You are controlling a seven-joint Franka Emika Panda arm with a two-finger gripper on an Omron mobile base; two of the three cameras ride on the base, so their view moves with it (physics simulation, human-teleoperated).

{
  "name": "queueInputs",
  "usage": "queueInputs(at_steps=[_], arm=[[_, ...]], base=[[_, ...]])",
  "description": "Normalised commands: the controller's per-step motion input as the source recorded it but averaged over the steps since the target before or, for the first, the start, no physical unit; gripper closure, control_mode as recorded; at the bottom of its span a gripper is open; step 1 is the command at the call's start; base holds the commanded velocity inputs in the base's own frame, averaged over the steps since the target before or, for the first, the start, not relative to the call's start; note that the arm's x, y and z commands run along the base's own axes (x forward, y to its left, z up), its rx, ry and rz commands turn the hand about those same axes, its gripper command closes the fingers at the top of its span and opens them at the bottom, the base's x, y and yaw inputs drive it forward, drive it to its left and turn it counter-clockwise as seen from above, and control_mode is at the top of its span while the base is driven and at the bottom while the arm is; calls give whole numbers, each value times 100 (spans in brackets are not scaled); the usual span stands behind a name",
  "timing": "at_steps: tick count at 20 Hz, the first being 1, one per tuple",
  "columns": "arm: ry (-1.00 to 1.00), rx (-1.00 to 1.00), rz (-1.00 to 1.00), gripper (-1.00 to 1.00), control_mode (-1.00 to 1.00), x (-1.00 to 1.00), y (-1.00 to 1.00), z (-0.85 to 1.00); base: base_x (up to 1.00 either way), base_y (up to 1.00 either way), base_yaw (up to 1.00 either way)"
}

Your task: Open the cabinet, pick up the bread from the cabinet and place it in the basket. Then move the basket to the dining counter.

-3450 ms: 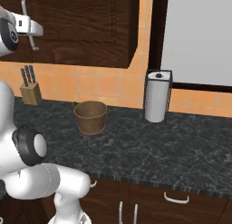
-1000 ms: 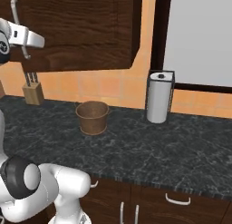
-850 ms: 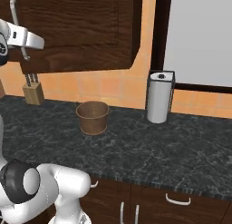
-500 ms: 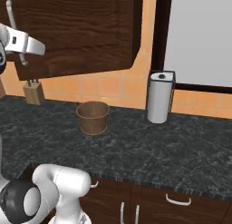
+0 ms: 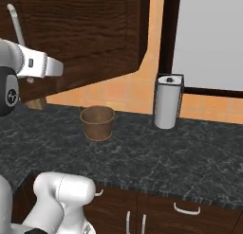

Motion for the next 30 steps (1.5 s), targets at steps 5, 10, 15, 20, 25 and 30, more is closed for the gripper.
queueInputs(at_steps=[5,10,15,20,25,30], arm=[[-19,0,1,100,-100,-31,-100,-45],[-4,0,-4,100,-100,-4,-100,-34],[0,0,-2,100,-100,-17,-100,-24],[-3,0,-12,100,-100,-5,-100,-32],[-22,5,-30,100,-100,-40,-80,-14],[-42,15,-14,100,-100,-100,-1,17]], base=[[0,0,0],[0,0,0],[0,0,0],[0,0,0],[0,0,0],[0,0,0]])
